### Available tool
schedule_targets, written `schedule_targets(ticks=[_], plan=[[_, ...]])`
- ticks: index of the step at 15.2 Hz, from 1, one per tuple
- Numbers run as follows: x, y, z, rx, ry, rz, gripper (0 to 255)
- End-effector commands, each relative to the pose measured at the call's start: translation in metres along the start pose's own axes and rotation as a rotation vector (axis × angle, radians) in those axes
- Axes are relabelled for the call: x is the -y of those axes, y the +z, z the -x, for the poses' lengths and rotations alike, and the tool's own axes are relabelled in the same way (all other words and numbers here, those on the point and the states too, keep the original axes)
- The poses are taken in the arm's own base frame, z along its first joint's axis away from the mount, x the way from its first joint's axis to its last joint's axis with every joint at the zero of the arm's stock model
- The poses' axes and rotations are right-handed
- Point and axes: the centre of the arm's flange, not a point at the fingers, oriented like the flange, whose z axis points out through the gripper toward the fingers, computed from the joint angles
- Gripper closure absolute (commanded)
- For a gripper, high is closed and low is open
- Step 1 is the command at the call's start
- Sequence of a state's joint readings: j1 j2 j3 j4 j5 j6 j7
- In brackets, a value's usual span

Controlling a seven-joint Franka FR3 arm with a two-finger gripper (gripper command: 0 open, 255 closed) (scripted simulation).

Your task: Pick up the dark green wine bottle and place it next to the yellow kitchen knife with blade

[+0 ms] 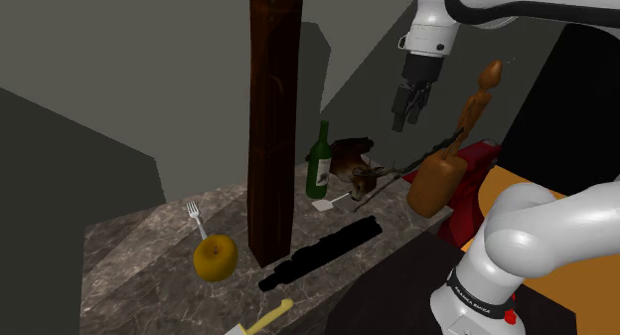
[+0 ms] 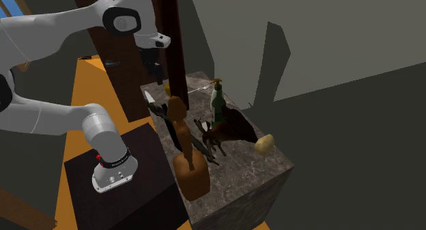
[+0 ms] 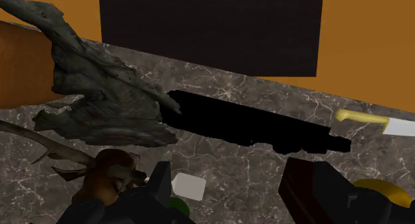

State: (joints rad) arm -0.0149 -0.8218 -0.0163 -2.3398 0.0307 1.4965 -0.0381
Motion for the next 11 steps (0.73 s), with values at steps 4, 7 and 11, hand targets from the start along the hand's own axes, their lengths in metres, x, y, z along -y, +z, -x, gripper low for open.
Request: schedule_targets(ticks=[4, 7, 11], plan=[[-0.009, 0.013, -0.034, -0.014, 0.015, 0.005, 0], [-0.019, 0.026, -0.068, -0.028, 0.029, 0.01, 0], [-0.033, 0.042, -0.113, -0.046, 0.048, 0.016, 0]])
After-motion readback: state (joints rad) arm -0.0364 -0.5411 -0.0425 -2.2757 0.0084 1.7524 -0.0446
